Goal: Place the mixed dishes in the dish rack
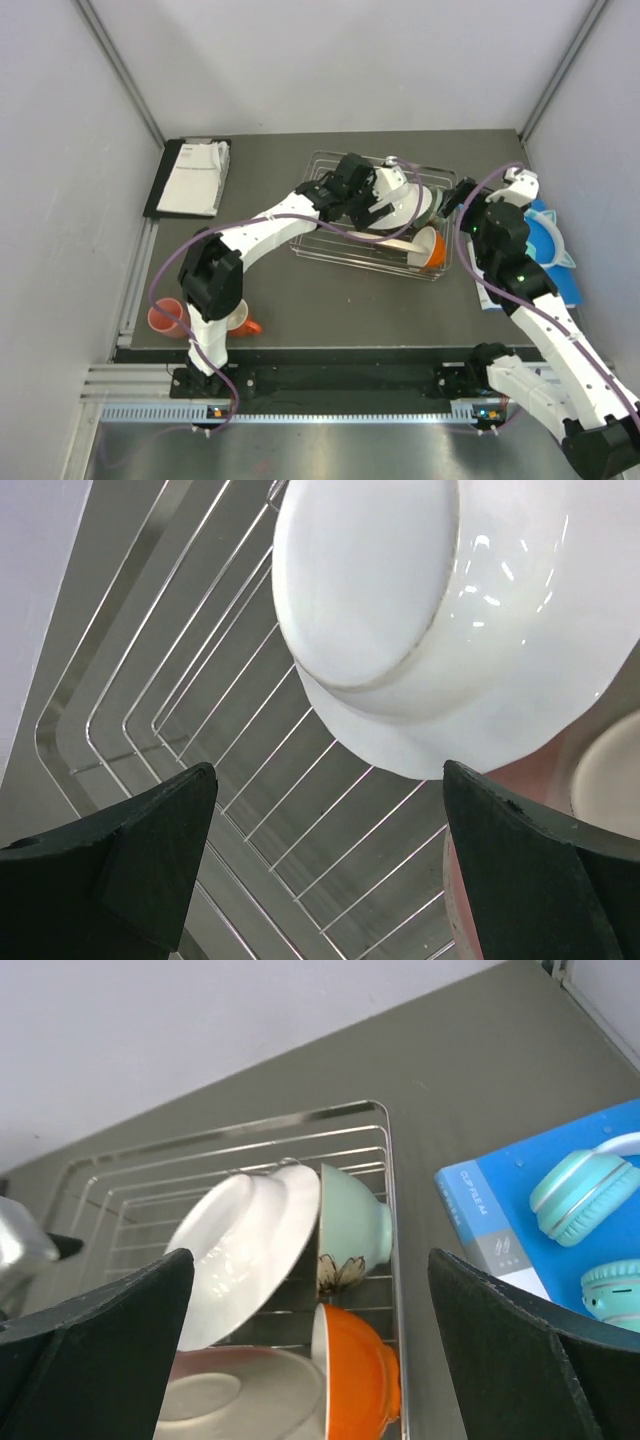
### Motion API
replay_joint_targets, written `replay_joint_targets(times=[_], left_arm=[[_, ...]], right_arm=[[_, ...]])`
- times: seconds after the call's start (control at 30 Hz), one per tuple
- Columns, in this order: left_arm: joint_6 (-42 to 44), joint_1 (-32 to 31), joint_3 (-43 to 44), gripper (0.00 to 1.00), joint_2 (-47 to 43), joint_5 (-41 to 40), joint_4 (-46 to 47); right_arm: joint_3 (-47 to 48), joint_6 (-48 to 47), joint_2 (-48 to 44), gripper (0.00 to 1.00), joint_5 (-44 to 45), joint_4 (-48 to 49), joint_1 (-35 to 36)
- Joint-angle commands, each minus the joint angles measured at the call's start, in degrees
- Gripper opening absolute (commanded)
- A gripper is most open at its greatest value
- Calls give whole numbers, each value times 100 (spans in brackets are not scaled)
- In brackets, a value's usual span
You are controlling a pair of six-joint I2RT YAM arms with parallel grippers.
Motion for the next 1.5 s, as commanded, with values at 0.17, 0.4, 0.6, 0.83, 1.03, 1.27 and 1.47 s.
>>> replay_joint_targets(times=[0.17, 0.4, 0.6, 0.83, 1.03, 1.27, 1.47], left_arm=[[-214, -145, 468, 99, -204, 705, -478], [-249, -172, 742, 99, -371, 813, -725], [-240, -93, 908, 99, -546, 548, -751], [-293, -14, 373, 99, -766, 539, -672], [-179, 48, 153, 99, -828, 452, -558], [-179, 118, 214, 99, -811, 302, -523], [-188, 118, 311, 99, -767, 267, -541]], right_arm=[[173, -333, 201, 100, -215, 174, -67], [322, -394, 429, 100, -163, 147, -67], [1270, -868, 1403, 100, 66, -722, -67], [1307, 261, 1897, 100, -1521, -1022, -85], [718, 1160, 2169, 100, -2595, -740, -93], [639, 1442, 2547, 100, -2685, -539, -93], [569, 1680, 2925, 99, -2685, 24, -129]])
